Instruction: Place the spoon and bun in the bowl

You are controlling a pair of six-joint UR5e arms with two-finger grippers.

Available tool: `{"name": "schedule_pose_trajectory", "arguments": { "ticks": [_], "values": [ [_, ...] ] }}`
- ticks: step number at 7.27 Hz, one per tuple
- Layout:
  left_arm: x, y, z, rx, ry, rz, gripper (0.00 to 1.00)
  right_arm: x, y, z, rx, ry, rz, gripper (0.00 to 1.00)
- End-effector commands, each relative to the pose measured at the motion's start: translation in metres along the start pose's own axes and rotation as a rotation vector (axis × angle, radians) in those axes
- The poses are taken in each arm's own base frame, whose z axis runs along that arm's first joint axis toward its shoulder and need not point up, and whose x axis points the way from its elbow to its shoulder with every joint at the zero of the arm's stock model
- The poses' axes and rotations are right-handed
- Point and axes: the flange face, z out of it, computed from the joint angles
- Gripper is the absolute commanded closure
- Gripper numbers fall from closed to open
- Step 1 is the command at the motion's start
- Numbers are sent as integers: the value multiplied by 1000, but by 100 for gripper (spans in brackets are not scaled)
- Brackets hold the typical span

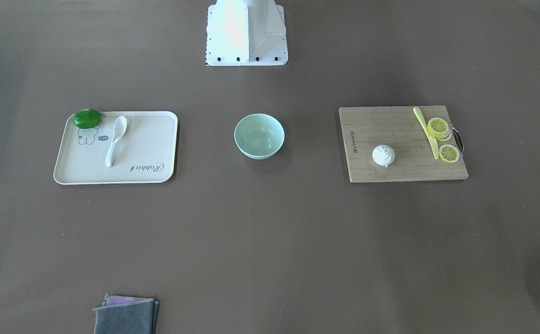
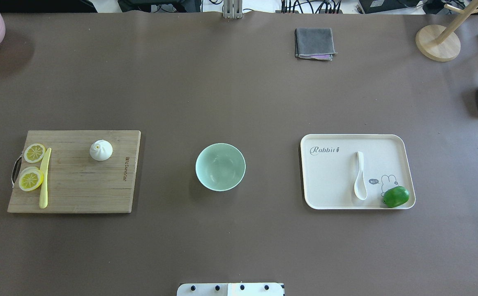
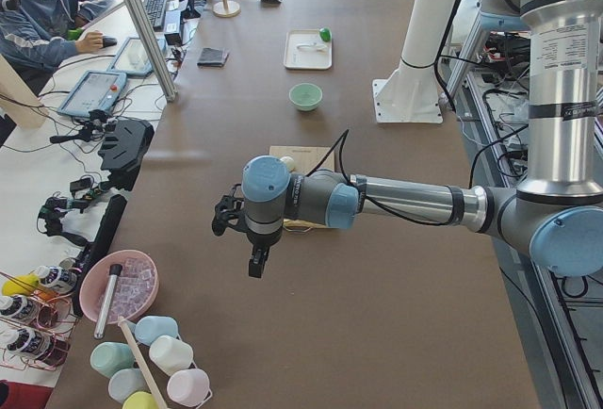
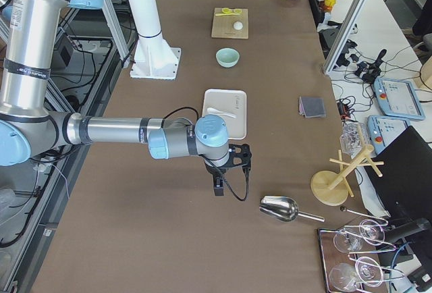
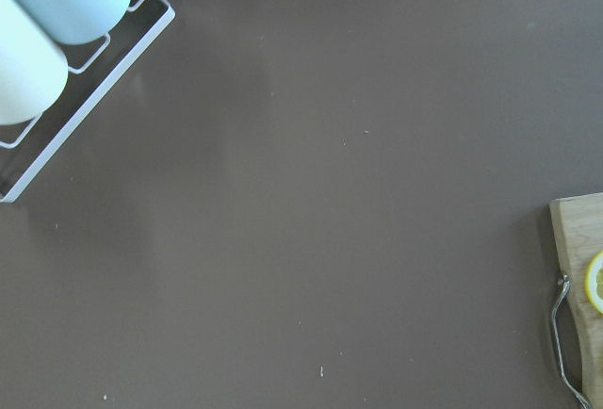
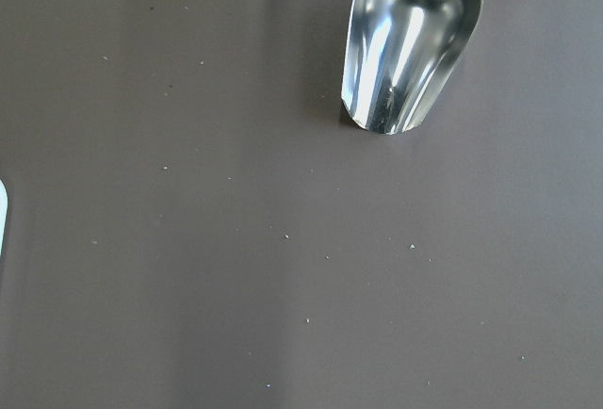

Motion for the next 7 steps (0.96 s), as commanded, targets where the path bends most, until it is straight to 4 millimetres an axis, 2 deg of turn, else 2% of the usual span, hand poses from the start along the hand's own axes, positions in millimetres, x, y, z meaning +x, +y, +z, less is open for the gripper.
{"name": "schedule_pose_trajectory", "arguments": {
  "ticks": [1,2,3,4,5,6,7],
  "values": [
    [39,-13,5,52,97,73,2,-12,-9,-3,3,-55,-8,0],
    [61,-19,9,102,113,91,2,-17,-11,-3,2,-88,-8,0],
    [84,-23,21,85,146,29,2,-23,-15,-6,15,-96,-29,0],
    [122,-24,38,65,176,4,2,-34,-18,-10,50,-126,-81,0],
    [158,-31,44,63,206,-37,2,-54,-23,4,22,-135,-92,0],
    [187,-36,47,69,199,-55,2,-95,-44,18,-4,-152,-78,0],
    [219,-47,58,82,172,-69,2,-119,-52,28,-29,-164,-29,0]
  ]
}}
